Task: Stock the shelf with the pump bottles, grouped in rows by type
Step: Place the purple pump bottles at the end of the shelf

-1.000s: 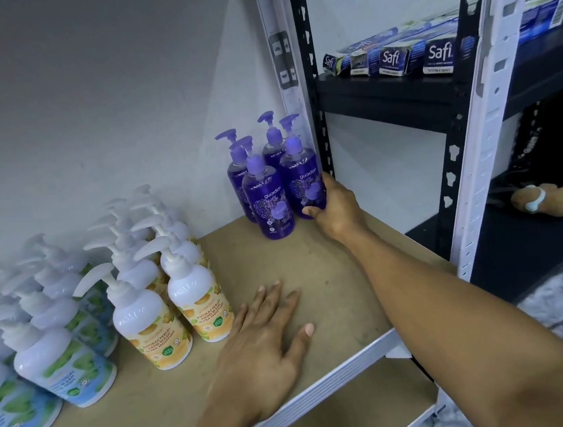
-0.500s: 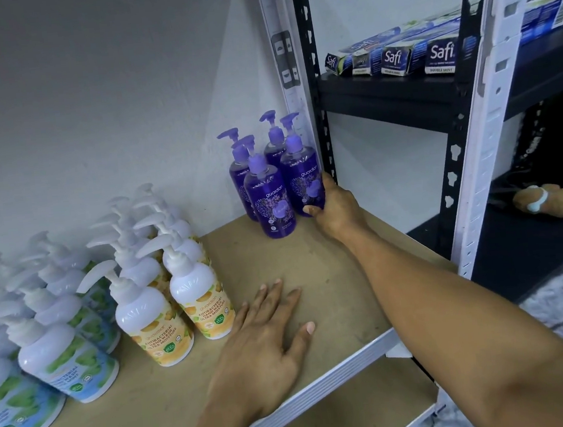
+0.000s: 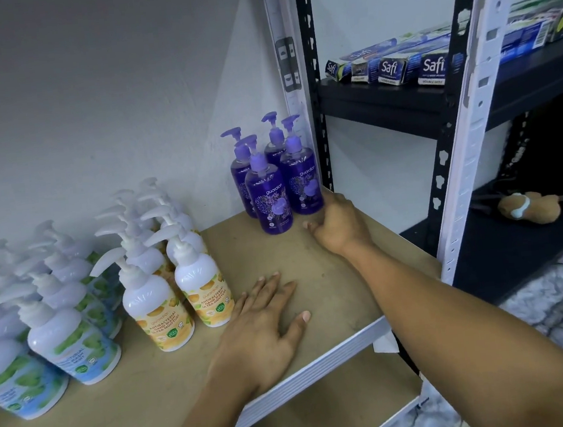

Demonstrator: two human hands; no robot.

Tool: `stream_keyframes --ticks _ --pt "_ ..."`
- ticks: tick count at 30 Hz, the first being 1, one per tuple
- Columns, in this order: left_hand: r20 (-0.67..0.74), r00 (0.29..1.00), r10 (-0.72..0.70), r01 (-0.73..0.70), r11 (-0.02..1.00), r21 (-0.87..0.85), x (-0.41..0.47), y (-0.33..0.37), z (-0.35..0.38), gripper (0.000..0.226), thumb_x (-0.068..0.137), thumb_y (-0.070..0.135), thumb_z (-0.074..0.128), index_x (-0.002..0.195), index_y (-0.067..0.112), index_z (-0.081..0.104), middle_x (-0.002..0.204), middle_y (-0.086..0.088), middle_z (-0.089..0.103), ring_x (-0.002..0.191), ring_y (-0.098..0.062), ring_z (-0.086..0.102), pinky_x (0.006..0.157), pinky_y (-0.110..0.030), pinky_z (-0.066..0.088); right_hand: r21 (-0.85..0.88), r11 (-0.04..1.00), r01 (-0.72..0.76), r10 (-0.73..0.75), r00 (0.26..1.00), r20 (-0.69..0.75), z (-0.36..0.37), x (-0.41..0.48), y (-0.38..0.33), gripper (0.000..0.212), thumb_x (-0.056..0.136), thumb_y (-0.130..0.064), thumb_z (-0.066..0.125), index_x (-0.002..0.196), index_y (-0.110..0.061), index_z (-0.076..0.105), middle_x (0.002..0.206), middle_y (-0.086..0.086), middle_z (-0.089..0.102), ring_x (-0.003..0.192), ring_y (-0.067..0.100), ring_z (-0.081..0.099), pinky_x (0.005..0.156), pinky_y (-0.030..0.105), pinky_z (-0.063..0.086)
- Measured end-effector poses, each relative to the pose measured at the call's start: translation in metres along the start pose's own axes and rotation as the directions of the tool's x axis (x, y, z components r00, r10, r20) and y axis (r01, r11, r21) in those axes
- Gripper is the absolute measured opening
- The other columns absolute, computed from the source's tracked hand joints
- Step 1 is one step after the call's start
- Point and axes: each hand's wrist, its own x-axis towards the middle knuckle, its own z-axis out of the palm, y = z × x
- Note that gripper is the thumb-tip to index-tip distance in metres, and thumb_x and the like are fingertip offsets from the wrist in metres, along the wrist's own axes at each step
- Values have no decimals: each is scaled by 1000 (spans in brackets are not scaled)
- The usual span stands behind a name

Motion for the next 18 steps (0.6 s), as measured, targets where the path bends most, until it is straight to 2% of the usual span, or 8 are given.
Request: stream_keyframes --ticks 3,5,9,16,18 --pt "10 1000 -4 4 1000 -13 -1 0 -1 62 100 64 28 157 43 18 166 19 2 151 2 -7 125 -30 -1 -258 964 66 -36 992 119 -13 -33 -2 64 90 -52 59 144 -19 47 145 8 49 134 29 44 113 43 34" --pt "8 1000 -9 9 1000 -21 -1 1 -1 62 100 64 29 157 42 20 167 18 4 152 0 -4 125 -31 0 -350 928 128 -57 977 204 -24 -58 -3 63 93 -58 48 145 -21 46 152 7 42 141 27 36 116 44 26" --pt "6 1000 -22 22 999 -33 -4 3 -3 62 100 62 31 157 39 23 167 14 10 153 -4 1 125 -31 1 -419 885 202 -61 944 325 -47 -105 -3 67 95 -67 30 151 -31 37 163 0 27 150 22 19 120 49 14" --pt "4 1000 -29 29 999 -16 -26 10 -9 59 103 56 32 157 34 28 167 10 17 153 -7 7 123 -31 2 -393 896 205 -81 948 309 -78 -186 11 68 98 -66 11 158 -35 18 168 -5 7 154 15 -2 124 47 -2" --pt "12 999 -34 34 999 5 -35 16 -9 61 102 58 29 158 32 26 167 8 15 154 -9 6 125 -34 3 -381 899 217 -97 946 309 -91 -212 19 71 96 -68 14 159 -35 14 168 -7 3 154 14 -5 124 46 1"
